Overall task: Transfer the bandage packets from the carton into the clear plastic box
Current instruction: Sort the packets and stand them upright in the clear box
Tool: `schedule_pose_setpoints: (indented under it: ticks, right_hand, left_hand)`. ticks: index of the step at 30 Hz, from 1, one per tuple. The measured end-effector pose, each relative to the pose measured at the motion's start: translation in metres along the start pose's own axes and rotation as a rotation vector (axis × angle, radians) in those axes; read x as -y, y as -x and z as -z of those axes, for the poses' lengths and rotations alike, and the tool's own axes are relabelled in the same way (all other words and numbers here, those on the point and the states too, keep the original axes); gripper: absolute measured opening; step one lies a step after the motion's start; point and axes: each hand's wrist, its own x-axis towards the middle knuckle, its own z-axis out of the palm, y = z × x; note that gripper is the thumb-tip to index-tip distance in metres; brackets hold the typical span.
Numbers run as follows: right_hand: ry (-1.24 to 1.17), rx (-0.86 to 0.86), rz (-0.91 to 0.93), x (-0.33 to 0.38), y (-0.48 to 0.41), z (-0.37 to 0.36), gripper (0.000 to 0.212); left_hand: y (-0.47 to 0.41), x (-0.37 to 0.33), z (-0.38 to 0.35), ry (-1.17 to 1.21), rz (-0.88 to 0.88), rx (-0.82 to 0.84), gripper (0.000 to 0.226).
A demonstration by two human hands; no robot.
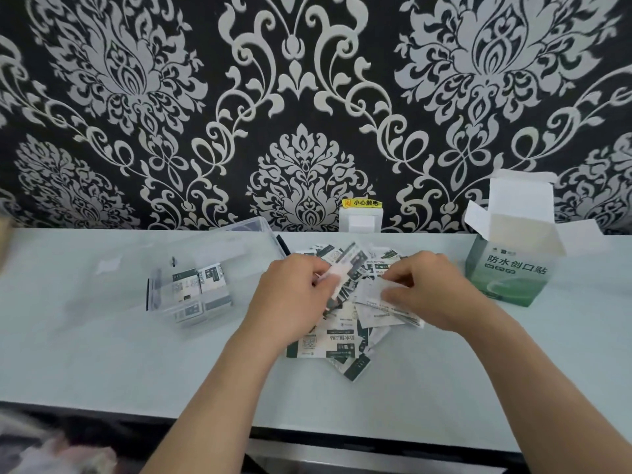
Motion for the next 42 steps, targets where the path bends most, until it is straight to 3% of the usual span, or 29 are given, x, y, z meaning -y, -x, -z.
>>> schedule_pose_setpoints:
  ticks: [2, 5, 8, 11, 13, 15, 18, 20, 22, 25, 27, 30, 33, 39, 42]
  right_hand:
    - [-0.154, -0.112, -0.018, -0.002, -0.002, -0.002, 0.006]
    - [-0.834, -0.171, -0.103, 0.008, 0.002, -0.002, 0.01]
    - [-1.288, -0.038, -0.156, 0.018, 0.004, -0.004, 0.027]
    - [-1.418, 0.042, -0.142, 0.019, 0.004, -0.003, 0.037]
    - [-1.464, 0.043, -0.142, 0.017, 0.004, -0.003, 0.032]
    - [-1.484, -0.006, -0.176, 0.014, 0.005, 0.0, 0.027]
    - [-1.505, -0.081, -0.212, 0.012, 0.007, 0.002, 0.026]
    - [-1.492, -0.019, -0.175, 0.018, 0.009, 0.0, 0.025]
    - [-1.401, 0.013, -0.185, 0.024, 0.01, -0.005, 0.022]
    - [-1.228, -0.15, -0.223, 0.016, 0.004, -0.003, 0.023]
    - [-0.996, -0.219, -0.226, 0.002, 0.002, 0.004, 0.025]
    - [-0.623, -0.16, -0.234, -0.018, 0.001, 0.008, 0.025]
    - [-0.461, -0.058, -0.287, -0.028, 0.0, 0.006, 0.025]
    - [-0.443, 0.027, -0.313, -0.031, 0.001, 0.007, 0.019]
    - [-0.544, -0.029, -0.332, -0.032, 0.002, 0.012, 0.02]
  left_hand:
    - [0.0, -0.008, -0.006, 0.338, 0.076, 0.038, 0.024]
    - [0.002, -0.027, -0.021, 0.674, 0.165, 0.082, 0.022]
    - [0.0, -0.037, -0.035, 0.676, 0.17, 0.082, 0.027]
    - [-0.005, -0.04, -0.043, 0.532, 0.16, 0.038, 0.034]
    - [-0.007, -0.041, -0.045, 0.583, 0.151, -0.011, 0.033]
    - [-0.008, -0.041, -0.045, 0.577, 0.067, -0.164, 0.032]
    - [-0.01, -0.036, -0.041, 0.071, -0.223, -0.426, 0.033]
    - [-0.008, -0.039, -0.042, -0.112, -0.341, -0.324, 0.03]
    - [-0.007, -0.044, -0.047, -0.104, -0.349, -0.113, 0.022]
    - [-0.009, -0.044, -0.047, 0.027, -0.334, 0.061, 0.01]
    - [-0.013, -0.038, -0.045, -0.068, -0.338, 0.07, 0.016]
    - [-0.019, -0.03, -0.048, -0.383, -0.355, 0.121, 0.034]
    - [-0.019, -0.031, -0.057, -0.451, -0.376, 0.172, 0.025]
    - [-0.02, -0.032, -0.06, -0.513, -0.427, 0.17, 0.008]
    - [-0.023, -0.027, -0.058, -0.456, -0.414, 0.138, 0.018]
